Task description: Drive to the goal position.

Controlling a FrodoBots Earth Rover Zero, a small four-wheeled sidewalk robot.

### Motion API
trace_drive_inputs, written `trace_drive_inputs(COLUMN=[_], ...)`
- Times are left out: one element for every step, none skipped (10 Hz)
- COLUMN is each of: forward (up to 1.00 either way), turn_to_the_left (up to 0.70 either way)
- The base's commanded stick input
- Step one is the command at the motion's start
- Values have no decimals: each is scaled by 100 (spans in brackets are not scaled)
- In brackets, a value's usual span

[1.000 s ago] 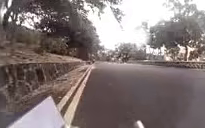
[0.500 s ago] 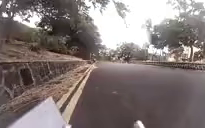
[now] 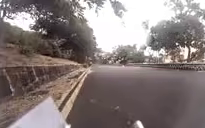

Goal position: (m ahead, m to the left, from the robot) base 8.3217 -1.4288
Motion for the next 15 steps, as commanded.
trace_drive_inputs(forward=[100, 100, 100, 100, 100, 100, 100, 100, 100, 100, 100, 100, 100, 100, 100], turn_to_the_left=[0, 0, 0, 0, 0, 0, 0, 0, 0, 0, 0, 0, 0, -12, -25])
